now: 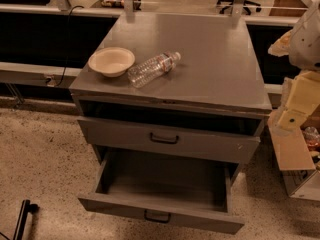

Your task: Close middle drawer

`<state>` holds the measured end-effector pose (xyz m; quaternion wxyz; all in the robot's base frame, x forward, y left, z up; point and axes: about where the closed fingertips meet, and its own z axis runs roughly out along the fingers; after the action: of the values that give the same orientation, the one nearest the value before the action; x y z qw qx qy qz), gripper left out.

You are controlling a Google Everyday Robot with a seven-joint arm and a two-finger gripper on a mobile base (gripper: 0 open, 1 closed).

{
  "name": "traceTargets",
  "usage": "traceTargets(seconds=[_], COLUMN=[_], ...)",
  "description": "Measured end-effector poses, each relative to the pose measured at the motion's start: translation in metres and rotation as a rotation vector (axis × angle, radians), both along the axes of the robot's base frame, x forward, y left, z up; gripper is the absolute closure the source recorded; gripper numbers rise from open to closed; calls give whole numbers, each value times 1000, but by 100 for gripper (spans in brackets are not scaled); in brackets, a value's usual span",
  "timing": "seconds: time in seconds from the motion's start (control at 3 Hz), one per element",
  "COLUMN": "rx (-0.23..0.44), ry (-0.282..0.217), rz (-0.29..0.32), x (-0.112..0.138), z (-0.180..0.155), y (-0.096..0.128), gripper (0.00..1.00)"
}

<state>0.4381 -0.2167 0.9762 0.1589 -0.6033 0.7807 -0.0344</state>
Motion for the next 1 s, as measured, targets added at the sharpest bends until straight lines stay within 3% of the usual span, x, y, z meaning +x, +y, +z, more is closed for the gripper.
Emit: traceTargets(seconds=[0.33, 0.67, 1.0], rx=[2, 62, 206], ry=[-8, -27, -21], rz=[1, 65, 118], x=[0, -12, -35], z=[-1, -27, -89], y=[1, 20, 45], gripper=[0, 0, 0])
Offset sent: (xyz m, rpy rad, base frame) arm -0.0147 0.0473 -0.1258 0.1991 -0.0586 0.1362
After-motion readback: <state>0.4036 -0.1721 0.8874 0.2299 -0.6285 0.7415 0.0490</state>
